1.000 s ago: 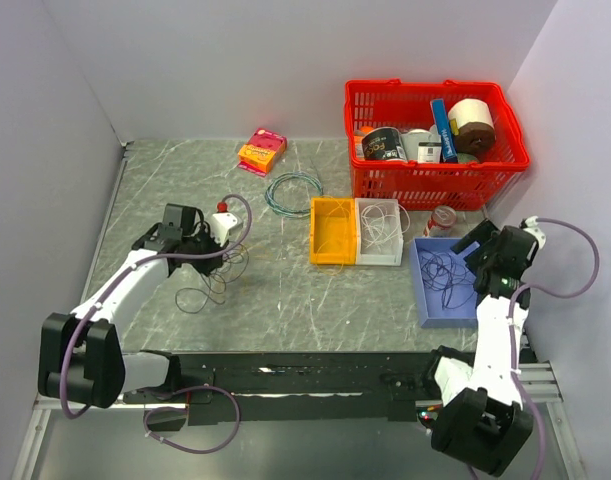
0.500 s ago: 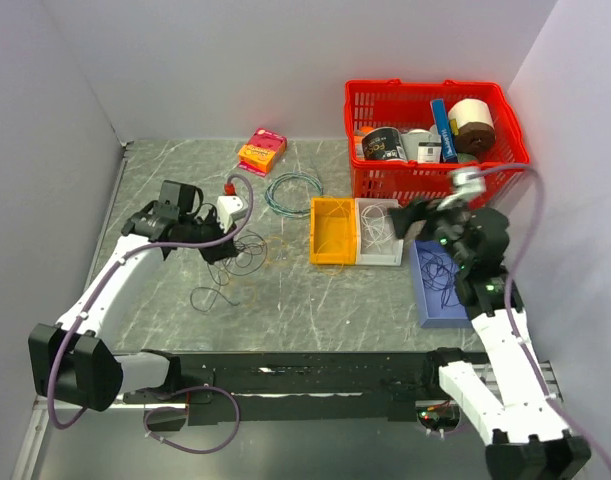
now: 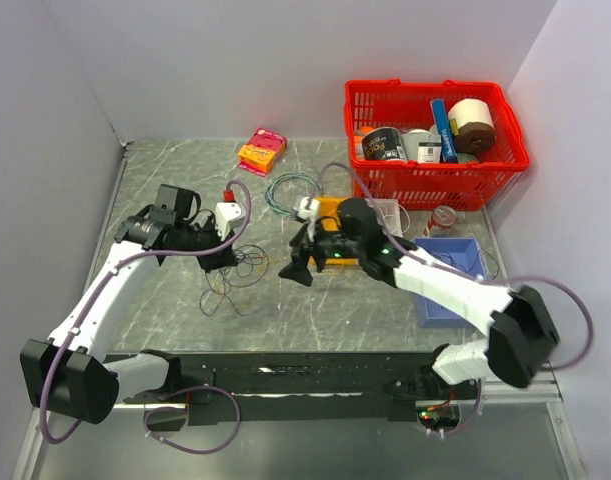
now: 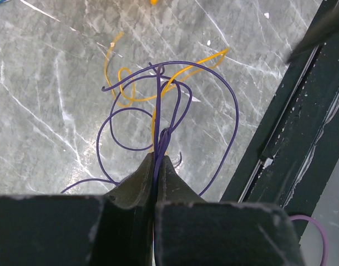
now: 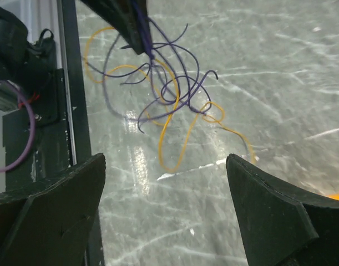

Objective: Untangle the cables

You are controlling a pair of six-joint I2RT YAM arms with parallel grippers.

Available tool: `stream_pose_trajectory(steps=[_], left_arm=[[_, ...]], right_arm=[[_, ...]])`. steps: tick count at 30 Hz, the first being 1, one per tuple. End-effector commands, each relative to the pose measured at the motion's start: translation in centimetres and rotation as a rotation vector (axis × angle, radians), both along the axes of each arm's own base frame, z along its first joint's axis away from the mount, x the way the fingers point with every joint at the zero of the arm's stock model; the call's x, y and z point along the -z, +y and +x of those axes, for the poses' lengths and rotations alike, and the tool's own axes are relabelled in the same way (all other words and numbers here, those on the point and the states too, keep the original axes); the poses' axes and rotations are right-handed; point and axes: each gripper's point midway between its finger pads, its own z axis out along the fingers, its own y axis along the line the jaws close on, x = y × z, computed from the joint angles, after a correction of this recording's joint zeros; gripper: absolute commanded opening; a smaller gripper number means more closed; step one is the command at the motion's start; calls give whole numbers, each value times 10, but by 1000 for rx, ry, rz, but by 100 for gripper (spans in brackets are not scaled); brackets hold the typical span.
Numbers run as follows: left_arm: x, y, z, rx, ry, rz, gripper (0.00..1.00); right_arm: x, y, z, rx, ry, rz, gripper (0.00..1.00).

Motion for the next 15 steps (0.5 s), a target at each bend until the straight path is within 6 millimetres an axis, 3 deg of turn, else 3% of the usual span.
stream_pose_trajectory(steps=[1, 4, 7, 10, 11, 12, 13, 15], left_arm=[[-15, -2, -1, 23, -56, -19, 1], [-13, -1, -1, 20, -57, -15, 1], [-11, -1, -2, 22, -52, -12, 1], [-10, -1, -1, 22, -50, -9, 1], [-10, -1, 0, 18, -52, -7, 1], [-9, 1, 1, 11, -53, 0, 1], [-7, 4, 6, -15, -62, 20, 2], [2, 11, 12, -56, -70, 58, 5]], right_arm=[[8, 26, 32, 0, -41, -11, 92], [26, 38, 27, -27, -14, -25, 89], [32, 45, 27, -20, 5, 15, 85], [34, 51, 32, -9, 34, 22, 53], [36, 49, 35, 10, 41, 8, 24], [37, 48, 37, 22, 40, -2, 10], [32, 45, 40, 42, 26, -5, 0], [28, 36, 45, 92, 6, -22, 0]])
